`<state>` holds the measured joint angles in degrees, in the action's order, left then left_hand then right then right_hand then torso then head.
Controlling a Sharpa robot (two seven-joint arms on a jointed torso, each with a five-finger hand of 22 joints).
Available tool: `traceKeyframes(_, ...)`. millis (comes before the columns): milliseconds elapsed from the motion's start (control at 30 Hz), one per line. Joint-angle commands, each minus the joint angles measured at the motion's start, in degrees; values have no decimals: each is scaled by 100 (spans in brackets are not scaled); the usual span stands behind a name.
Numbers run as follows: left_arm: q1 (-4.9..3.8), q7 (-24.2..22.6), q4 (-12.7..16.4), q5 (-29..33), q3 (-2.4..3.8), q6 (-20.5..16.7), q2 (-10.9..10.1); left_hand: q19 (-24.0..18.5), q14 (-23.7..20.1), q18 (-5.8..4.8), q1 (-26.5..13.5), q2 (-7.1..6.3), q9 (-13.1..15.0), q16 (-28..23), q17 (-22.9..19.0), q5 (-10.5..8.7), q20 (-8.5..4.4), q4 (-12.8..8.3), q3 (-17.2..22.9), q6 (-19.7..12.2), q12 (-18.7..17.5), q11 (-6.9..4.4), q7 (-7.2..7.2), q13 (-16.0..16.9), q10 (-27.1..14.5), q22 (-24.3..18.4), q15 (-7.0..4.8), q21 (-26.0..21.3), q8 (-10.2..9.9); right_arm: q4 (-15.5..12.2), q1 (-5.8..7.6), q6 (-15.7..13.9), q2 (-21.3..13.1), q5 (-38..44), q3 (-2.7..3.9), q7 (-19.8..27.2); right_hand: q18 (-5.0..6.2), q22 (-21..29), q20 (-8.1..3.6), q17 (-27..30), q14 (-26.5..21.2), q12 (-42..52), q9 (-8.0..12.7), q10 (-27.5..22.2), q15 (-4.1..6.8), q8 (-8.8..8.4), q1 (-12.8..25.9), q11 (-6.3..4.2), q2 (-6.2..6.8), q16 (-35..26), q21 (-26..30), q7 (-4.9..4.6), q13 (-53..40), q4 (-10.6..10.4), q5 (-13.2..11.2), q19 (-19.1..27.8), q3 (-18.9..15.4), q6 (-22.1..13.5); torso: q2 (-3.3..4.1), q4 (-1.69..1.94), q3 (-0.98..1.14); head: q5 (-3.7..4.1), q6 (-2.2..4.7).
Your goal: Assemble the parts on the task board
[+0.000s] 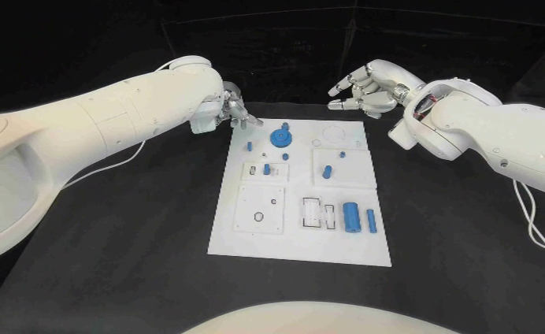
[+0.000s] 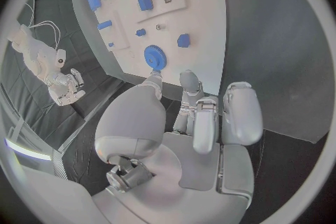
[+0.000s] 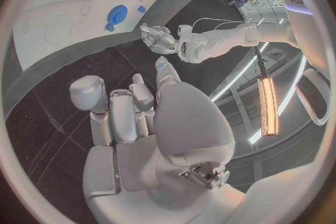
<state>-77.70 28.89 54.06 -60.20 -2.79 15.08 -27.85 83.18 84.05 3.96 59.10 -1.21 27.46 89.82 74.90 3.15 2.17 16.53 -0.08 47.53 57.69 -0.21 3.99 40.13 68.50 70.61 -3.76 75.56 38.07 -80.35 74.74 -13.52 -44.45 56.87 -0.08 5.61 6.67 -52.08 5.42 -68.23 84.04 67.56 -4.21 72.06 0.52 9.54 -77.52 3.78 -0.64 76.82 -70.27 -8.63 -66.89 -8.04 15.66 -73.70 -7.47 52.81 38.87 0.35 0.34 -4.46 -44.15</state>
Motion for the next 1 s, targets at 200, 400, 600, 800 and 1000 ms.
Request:
traceKeyframes(200, 64, 47, -147, -183, -80, 484, 107, 54, 595, 11, 9, 69, -14, 18, 1510, -20, 3, -11, -77, 72, 57, -17, -17, 28, 69, 28, -25, 35, 56, 8, 10, 16, 22, 10, 4, 27, 33, 1, -15, -10, 120, -16, 9, -51, 25, 21, 16, 0, -56, -23, 39, -13, 5, -1, 16, 28, -31, -42, -3, 4, 6, 3, -17)
traceKeyframes(400, 106, 67, -214, -184, -108, 578, 139, 56, 595, 10, 41, 92, -20, 18, 1510, -19, -2, -27, -97, 90, 61, -24, -25, 28, 72, 34, -30, 38, 66, 13, 10, 19, 35, 10, 4, 25, 33, 2, -15, -13, 122, -13, 9, -50, 25, 23, 9, 1, -62, -22, 41, -13, 4, 0, 29, 27, -33, -45, -3, 1, 8, 23, -20)
traceKeyframes(600, 126, 71, -240, -184, -114, 646, 155, 56, 595, 10, 83, 115, -27, 18, 1510, -18, -6, -44, -114, 98, 58, -28, -29, 19, 69, 35, -35, 37, 72, 14, 10, 19, 35, 10, 4, 17, 33, 4, -15, -8, 121, -17, 9, -54, 25, 26, 5, 1, -67, -26, 44, -14, 9, 0, 40, 26, -35, -46, -8, 6, 5, 36, -28)
traceKeyframes(800, 142, 47, -224, -184, -116, 748, 172, 58, 595, 9, 125, 131, -34, 18, 1510, -18, -10, -62, -133, 109, 63, -32, -34, 22, 74, 38, -38, 37, 80, 11, 10, 23, 34, 10, 4, 12, 33, 4, -15, -9, 122, -16, 9, -54, 25, 27, 2, 0, -69, -26, 44, -14, 9, 1, 47, 24, -36, -48, -9, 12, 10, 46, -24)
traceKeyframes(1000, 156, 12, -194, -184, -117, 751, 179, 61, 595, 7, 145, 126, -38, 18, 1510, -18, -11, -73, -151, 113, 75, -34, -36, 36, 83, 49, -40, 44, 83, 17, 10, 37, 38, 10, 4, 7, 33, 4, -15, -10, 122, -16, 9, -55, 25, 28, -2, 0, -71, -26, 45, -14, 10, 2, 54, 23, -37, -49, -7, 14, 8, 40, -16)
